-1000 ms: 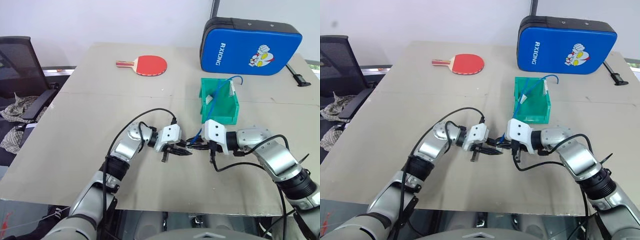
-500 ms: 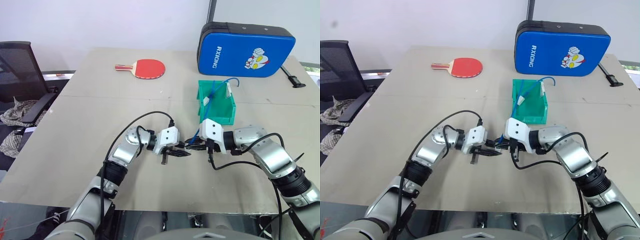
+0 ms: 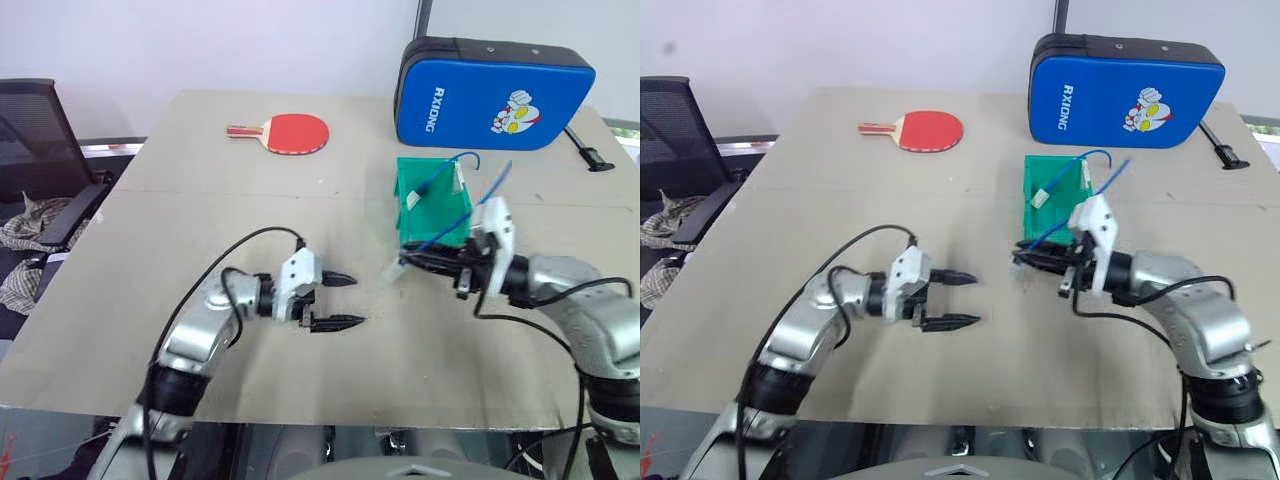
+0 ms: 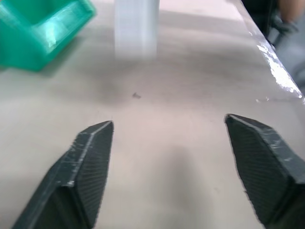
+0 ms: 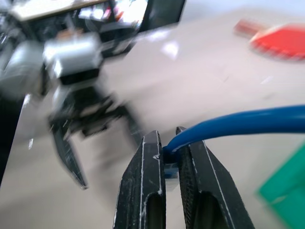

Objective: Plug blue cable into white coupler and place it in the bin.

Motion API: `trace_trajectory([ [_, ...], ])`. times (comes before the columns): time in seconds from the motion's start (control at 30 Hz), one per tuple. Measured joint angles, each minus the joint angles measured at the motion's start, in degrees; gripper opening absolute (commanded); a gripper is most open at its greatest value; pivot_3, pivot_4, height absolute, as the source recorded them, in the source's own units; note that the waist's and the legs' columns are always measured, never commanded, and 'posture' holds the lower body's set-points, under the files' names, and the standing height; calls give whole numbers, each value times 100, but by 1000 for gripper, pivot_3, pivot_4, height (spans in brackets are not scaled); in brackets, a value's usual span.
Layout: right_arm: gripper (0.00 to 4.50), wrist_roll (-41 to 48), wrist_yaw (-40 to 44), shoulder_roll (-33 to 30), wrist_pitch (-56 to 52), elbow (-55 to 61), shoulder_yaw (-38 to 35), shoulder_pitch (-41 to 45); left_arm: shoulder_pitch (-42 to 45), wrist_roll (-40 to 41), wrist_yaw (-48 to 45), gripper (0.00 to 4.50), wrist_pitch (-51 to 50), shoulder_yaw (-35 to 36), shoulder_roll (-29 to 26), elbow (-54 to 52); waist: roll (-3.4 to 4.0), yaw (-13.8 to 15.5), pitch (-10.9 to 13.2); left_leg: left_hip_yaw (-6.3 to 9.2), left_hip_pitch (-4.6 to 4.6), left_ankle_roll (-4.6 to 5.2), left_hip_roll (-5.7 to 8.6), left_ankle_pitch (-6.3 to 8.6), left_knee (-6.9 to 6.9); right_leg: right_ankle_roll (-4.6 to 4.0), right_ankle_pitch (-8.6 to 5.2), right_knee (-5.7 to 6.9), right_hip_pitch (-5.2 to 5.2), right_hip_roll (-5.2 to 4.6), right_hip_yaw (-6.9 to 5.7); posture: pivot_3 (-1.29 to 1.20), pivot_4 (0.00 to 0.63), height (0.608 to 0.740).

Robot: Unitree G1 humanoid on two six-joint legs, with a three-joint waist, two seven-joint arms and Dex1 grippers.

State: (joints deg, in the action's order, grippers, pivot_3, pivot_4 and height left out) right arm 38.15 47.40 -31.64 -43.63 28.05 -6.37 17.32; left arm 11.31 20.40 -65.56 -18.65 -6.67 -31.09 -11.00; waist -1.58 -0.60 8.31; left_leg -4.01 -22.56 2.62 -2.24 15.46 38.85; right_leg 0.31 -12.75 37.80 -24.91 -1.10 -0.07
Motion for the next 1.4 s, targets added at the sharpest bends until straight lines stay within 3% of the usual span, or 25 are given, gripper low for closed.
trace_trajectory([
  [0.17,0,-55,-810,-172,-160,-294,-463,503,-659,700,690,3851,-437,634,166,-1015,4,-6,7,-10,3,0,8,0,1,-6,-10,-3,1,-8,8,0,150,729],
  [0.37,0,-893,-1644,-41,97,-2284,-363,2003,-854,1277,1438,3851,-875,1155,176,-1611,6,-15,13,-11,13,1,6,-1,-1,-17,-2,5,2,12,15,0,150,729],
  [0.47,984,-1077,-1417,72,151,-3334,-38,2398,-848,1368,1613,3883,-883,1193,237,-1690,6,-16,13,-11,8,1,6,-1,-12,-11,5,-1,-1,15,17,0,150,729],
  [0.6,2918,-1289,-1075,115,157,-4291,329,2702,-910,1415,1775,3883,-856,1193,288,-1706,9,-6,15,-17,-33,0,8,-1,-16,-7,7,-5,-36,11,23,0,150,729],
  [0.7,4357,-1358,-908,-133,160,-4370,337,2699,-1020,1417,1838,3883,-824,1192,304,-1753,11,22,17,-18,-40,1,11,0,-28,-4,7,-20,-38,3,22,0,150,729],
  [0.77,4357,-1345,-855,-419,99,-4236,238,2606,-1133,1418,1842,3883,-788,1189,304,-1782,11,35,17,-20,-40,3,13,1,-33,-3,6,-25,-38,-1,22,0,150,729],
  [0.9,4357,-1129,-628,-995,-210,-3377,-159,1835,-1256,1438,1829,3883,-710,1204,278,-1812,11,75,18,-16,-37,4,11,1,-40,-3,4,-26,-37,2,18,0,150,729],
  [1.1,4441,-809,-232,-1491,-22,-1687,-1164,-191,-1385,1535,1673,3883,-666,1299,81,-1827,13,58,20,-17,-23,4,8,1,-41,18,-9,-17,-35,11,23,0,150,729],
  [1.4,4441,-735,99,-930,1224,467,-2612,-3095,-1903,1456,1225,3883,-359,1716,-402,-1350,17,5,22,-19,3,2,4,1,-38,10,-20,-8,-23,12,24,0,150,729],
])
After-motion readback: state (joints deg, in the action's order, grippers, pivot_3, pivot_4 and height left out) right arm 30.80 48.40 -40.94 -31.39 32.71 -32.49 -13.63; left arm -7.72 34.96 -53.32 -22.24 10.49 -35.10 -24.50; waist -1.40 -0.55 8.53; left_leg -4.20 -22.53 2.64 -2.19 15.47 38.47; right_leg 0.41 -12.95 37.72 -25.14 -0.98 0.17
